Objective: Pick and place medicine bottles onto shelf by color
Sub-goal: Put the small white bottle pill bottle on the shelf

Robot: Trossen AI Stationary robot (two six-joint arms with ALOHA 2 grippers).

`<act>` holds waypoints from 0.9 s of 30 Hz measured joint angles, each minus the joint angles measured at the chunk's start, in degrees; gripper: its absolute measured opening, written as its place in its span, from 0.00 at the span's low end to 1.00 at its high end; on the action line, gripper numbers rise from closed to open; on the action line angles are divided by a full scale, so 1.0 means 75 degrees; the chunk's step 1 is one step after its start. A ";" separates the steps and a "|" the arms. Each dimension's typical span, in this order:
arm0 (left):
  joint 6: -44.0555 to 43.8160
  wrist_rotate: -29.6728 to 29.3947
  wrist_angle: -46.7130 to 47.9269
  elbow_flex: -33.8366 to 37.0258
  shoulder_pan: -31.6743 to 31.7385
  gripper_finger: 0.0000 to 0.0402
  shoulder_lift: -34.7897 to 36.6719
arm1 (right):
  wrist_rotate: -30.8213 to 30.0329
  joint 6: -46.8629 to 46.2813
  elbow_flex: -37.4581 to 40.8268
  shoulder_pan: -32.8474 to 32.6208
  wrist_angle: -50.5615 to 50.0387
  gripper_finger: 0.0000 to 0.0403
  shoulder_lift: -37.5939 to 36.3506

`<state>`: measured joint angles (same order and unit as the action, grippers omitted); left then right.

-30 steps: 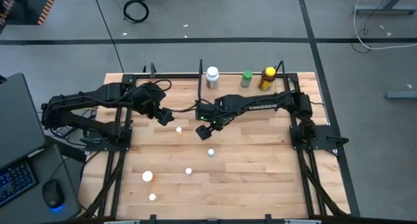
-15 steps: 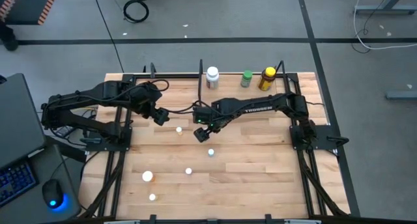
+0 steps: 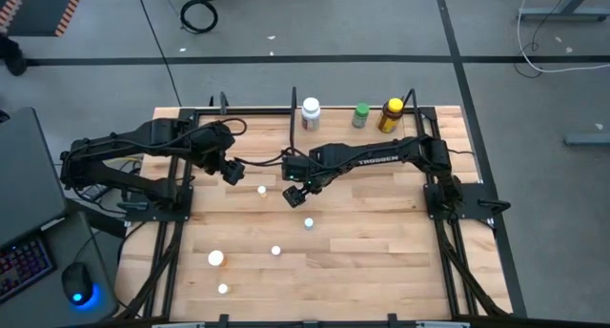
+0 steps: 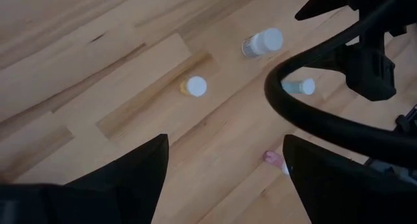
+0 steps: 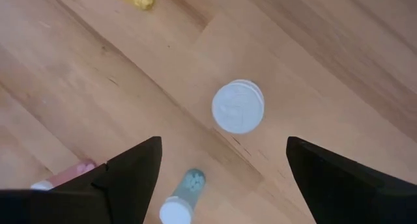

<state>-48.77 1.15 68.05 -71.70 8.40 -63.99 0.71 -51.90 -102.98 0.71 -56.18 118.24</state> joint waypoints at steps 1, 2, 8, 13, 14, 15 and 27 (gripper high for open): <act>-0.0001 0.0000 -0.0003 0.0000 0.0000 0.76 0.0000 | 0.0000 0.0000 0.0000 0.0000 0.0005 0.83 0.0000; -0.0002 0.0000 -0.0003 0.0000 0.0000 0.76 0.0000 | 0.0000 0.0000 0.0000 0.0000 0.0011 0.83 0.0000; 0.0000 0.0000 -0.0003 0.0000 0.0000 0.76 0.0000 | 0.0035 0.0000 0.0000 -0.0017 0.0014 0.83 0.0000; 0.0000 0.0000 -0.0006 0.0000 0.0000 0.76 0.0000 | 0.0032 -0.0003 0.0000 -0.0015 0.0008 0.83 0.0000; -0.0001 0.0000 -0.0006 0.0000 0.0000 0.76 0.0000 | 0.0032 -0.0003 0.0000 -0.0015 0.0007 0.83 0.0000; -0.0009 0.0000 -0.0006 0.0000 0.0000 0.76 0.0000 | 0.0029 -0.0002 0.0000 -0.0015 0.0005 0.83 -0.0001; -0.0012 0.0000 -0.0009 0.0000 0.0000 0.76 0.0000 | -0.0096 0.0000 0.0000 -0.0023 0.0002 0.79 -0.0003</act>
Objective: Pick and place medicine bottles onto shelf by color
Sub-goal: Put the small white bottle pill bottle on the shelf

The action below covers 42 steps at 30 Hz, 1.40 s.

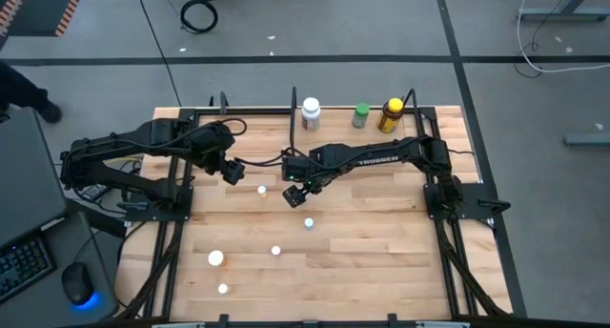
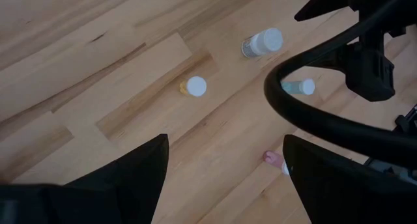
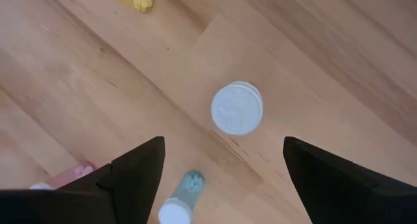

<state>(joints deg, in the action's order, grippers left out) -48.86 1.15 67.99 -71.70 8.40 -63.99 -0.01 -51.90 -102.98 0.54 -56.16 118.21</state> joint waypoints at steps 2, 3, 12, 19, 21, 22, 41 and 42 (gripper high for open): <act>0.0000 0.0000 0.0000 0.0000 0.0000 0.76 0.0000 | -0.0020 0.0000 0.0000 0.0000 0.0000 0.79 -0.0003; 0.0000 0.0000 0.0000 0.0000 0.0000 0.76 0.0000 | -0.0023 0.0000 0.0000 0.0000 0.0000 0.79 -0.0003; -0.0003 0.0000 0.0000 0.0002 0.0000 0.76 0.0000 | -0.0023 0.0000 0.0000 0.0000 -0.0032 0.79 -0.0003; -0.0003 0.0003 0.0000 0.0003 0.0000 0.76 0.0000 | -0.0053 0.0000 0.0000 0.0000 -0.0143 0.79 -0.0003; -0.0004 0.0018 0.0000 0.0003 0.0000 0.76 0.0000 | -0.0053 -0.0002 0.0000 0.0000 -0.0143 0.79 -0.0003; -0.0007 0.0040 0.0000 0.0003 0.0000 0.76 0.0000 | -0.0053 -0.0028 0.0000 0.0000 -0.0143 0.79 -0.0003; -0.0201 0.0375 0.0000 0.0003 -0.0003 0.76 -0.0003 | -0.0270 -0.0210 0.0006 -0.0055 0.0199 0.79 0.0401; -0.0204 0.0424 0.0000 0.0003 -0.0001 0.76 -0.0006 | -0.0271 -0.0243 0.0006 -0.0052 0.0159 0.79 0.0454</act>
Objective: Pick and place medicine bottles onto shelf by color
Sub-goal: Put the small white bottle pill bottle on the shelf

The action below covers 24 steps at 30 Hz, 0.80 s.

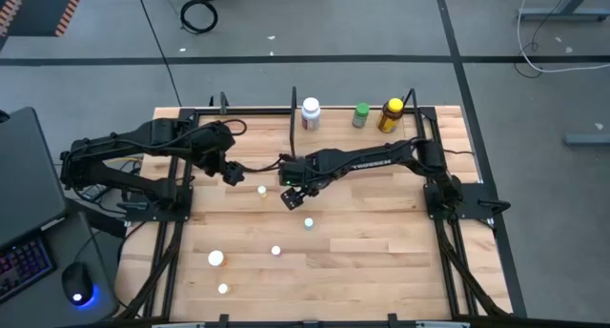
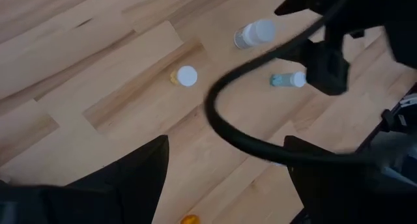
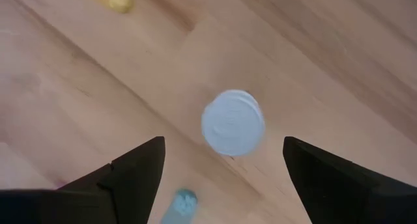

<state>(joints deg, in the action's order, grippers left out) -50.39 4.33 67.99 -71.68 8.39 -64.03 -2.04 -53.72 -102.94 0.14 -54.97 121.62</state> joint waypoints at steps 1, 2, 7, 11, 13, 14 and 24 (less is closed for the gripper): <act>0.0000 0.0040 0.0005 0.0000 0.0001 0.76 0.0003 | 0.0003 -0.0015 0.0000 0.0000 0.0007 0.79 0.0040; 0.0000 0.0074 0.0008 0.0000 -0.0001 0.76 0.0003 | 0.0003 -0.0019 0.0000 -0.0001 0.0057 0.79 0.0058; -0.0040 0.0193 0.0039 0.0003 -0.0001 0.76 0.0003 | -0.0058 -0.0017 0.0000 0.0077 0.0148 0.79 0.0175; -0.0052 0.0209 0.0070 0.0003 -0.0001 0.76 0.0003 | -0.0290 -0.0019 -0.0003 0.0174 0.0386 0.79 0.0161; -0.0055 0.0207 0.0068 0.0003 -0.0001 0.76 0.0003 | -0.0279 -0.0019 -0.0003 0.0232 0.0424 0.79 0.0161; -0.0056 0.0209 0.0065 0.0003 -0.0001 0.76 0.0003 | -0.0211 -0.0018 -0.0003 0.0259 0.0422 0.78 0.0161; -0.0061 0.0208 0.0061 0.0003 -0.0001 0.76 0.0003 | 0.0180 -0.0016 -0.0003 0.0300 0.0351 0.71 0.0161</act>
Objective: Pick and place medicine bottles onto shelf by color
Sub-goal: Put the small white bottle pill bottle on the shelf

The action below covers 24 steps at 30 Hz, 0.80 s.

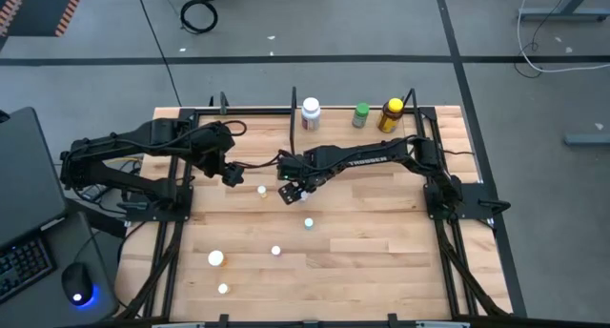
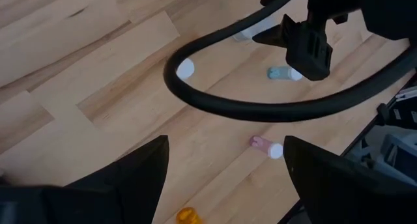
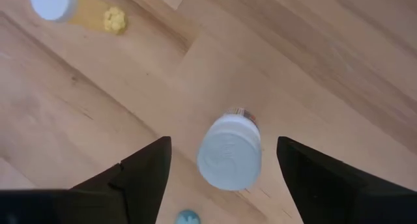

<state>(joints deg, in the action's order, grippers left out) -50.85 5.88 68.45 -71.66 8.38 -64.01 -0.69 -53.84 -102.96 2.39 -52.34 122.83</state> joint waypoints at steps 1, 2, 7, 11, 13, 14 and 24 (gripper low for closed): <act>0.0000 0.0001 -0.0001 0.0000 0.0000 0.76 0.0000 | 0.0000 0.0003 0.0000 -0.0008 -0.0003 0.70 0.0000; -0.0001 0.0001 -0.0003 0.0000 0.0000 0.76 0.0000 | -0.0016 0.0003 0.0000 -0.0014 -0.0007 0.70 0.0000; -0.0090 0.0000 -0.0006 0.0000 0.0000 0.76 0.0000 | -0.0011 0.0000 0.0000 -0.0015 -0.0026 0.69 0.0000; -0.0140 0.0001 -0.0006 0.0000 0.0000 0.76 0.0000 | -0.0014 -0.0001 0.0000 -0.0023 -0.0073 0.68 0.0000; -0.0140 0.0001 -0.0006 0.0000 0.0000 0.76 0.0000 | -0.0008 -0.0001 0.0000 -0.0023 -0.0070 0.68 0.0000; -0.0140 0.0001 -0.0006 0.0000 0.0000 0.76 0.0000 | 0.0022 -0.0001 0.0000 -0.0023 -0.0070 0.68 0.0000; -0.0143 0.0088 -0.0003 0.0000 0.0000 0.76 0.0000 | -0.0046 0.0000 0.0000 -0.0064 -0.0119 0.68 0.0000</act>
<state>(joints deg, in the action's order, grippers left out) -51.92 6.55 68.42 -71.66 8.38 -64.01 -1.04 -53.84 -102.96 1.91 -53.23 122.83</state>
